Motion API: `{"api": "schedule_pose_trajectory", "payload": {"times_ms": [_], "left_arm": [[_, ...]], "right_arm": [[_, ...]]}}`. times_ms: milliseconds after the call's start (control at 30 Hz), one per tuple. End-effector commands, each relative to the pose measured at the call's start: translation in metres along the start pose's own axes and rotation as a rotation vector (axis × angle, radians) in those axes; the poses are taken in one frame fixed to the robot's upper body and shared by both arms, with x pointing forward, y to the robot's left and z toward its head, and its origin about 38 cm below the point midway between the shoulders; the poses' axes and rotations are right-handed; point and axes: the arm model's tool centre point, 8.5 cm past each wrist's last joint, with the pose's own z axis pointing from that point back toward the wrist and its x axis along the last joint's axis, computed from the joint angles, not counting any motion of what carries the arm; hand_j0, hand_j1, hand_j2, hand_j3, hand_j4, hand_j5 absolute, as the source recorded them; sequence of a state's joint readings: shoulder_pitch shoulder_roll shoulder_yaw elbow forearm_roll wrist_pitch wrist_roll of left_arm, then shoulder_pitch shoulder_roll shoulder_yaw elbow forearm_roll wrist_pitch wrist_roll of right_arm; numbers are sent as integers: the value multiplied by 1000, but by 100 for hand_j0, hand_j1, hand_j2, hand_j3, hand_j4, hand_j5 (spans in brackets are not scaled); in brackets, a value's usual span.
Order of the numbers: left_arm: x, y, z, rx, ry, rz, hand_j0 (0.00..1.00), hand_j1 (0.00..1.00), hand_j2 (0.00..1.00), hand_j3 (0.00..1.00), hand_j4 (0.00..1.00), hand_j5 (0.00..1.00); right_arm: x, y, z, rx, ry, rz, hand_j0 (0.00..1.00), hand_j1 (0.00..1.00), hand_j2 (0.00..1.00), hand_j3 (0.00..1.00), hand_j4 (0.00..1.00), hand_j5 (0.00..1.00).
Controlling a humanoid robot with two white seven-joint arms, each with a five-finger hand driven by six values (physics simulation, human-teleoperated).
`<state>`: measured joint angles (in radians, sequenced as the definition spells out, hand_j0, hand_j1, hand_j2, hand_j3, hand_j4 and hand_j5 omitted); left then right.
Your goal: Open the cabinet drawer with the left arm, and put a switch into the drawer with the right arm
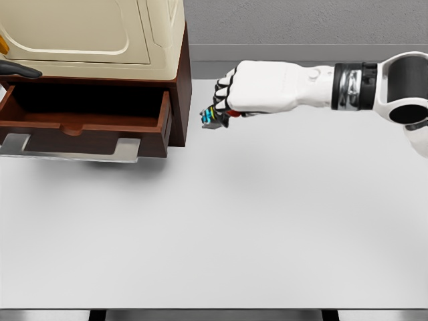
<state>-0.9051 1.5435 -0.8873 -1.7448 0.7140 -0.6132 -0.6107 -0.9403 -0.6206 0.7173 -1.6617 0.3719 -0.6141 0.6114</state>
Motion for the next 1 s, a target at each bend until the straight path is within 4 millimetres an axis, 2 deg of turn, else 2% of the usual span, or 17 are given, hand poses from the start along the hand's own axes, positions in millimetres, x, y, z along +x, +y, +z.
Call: {"api": "schedule_pose_trajectory", "payload": {"times_ms": [0, 333, 533, 833, 967], "left_arm": [[0, 1, 1, 5, -1, 6, 100, 100, 100, 100, 100, 100], [-2, -3, -1, -2, 0, 18, 100, 100, 100, 100, 100, 100], [-4, -6, -3, -9, -4, 23, 100, 100, 100, 100, 100, 100], [-10, -18, -6, -34, 4, 50, 100, 100, 100, 100, 100, 100], [-11, -20, -6, -38, 6, 57, 100, 100, 100, 100, 100, 100]], "right_arm": [[4, -5, -10, -27, -23, -5, 38, 38, 38, 38, 38, 38], [3, -40, -37, -95, -60, 31, 38, 38, 38, 38, 38, 38], [18, -66, -71, -125, -141, 68, 38, 38, 38, 38, 38, 38], [-10, -82, -145, -77, -138, -23, 39, 39, 39, 39, 39, 39], [-19, -84, -160, -57, -115, -42, 41, 41, 41, 41, 41, 41]]}}
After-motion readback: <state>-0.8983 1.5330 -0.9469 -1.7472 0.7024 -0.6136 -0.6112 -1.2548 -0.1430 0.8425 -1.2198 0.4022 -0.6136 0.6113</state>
